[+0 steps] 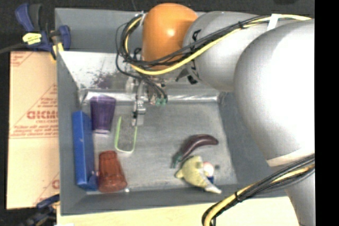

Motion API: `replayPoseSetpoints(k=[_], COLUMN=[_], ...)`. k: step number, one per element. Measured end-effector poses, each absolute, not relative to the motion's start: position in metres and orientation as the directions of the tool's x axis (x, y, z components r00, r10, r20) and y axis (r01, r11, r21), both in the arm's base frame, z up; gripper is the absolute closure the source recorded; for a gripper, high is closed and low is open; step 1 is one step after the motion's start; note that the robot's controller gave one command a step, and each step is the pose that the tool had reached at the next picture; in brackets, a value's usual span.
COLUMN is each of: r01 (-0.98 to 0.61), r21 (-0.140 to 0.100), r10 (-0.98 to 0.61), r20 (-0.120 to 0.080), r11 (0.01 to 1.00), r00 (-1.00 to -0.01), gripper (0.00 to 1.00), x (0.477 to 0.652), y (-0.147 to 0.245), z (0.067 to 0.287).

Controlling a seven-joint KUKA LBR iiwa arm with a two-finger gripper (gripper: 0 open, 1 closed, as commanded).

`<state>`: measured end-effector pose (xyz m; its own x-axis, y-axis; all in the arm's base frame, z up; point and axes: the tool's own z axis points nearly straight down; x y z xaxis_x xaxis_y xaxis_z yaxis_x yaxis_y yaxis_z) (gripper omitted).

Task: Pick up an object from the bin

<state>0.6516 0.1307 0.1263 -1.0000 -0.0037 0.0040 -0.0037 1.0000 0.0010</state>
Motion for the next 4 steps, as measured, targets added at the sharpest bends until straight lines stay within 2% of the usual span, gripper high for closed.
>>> replayPoseSetpoints(k=[1,2,3,4], r01=[-0.001,-0.366,-0.632,-0.785], r21=[0.002,0.000,-0.006,-0.017], r10=[-0.001,-0.366,-0.632,-0.785], r20=[-0.003,-0.004,-0.010,-0.002], r11=[1.000,0.931,0.775,0.619], r00=[-1.000,-0.931,-0.775,-0.619], gripper=[0.00,0.00,0.00,0.00], x=[0.653,0.638,0.634,0.610], y=[0.130,0.126,0.121,0.145], z=[0.132,0.096,0.072,0.074])
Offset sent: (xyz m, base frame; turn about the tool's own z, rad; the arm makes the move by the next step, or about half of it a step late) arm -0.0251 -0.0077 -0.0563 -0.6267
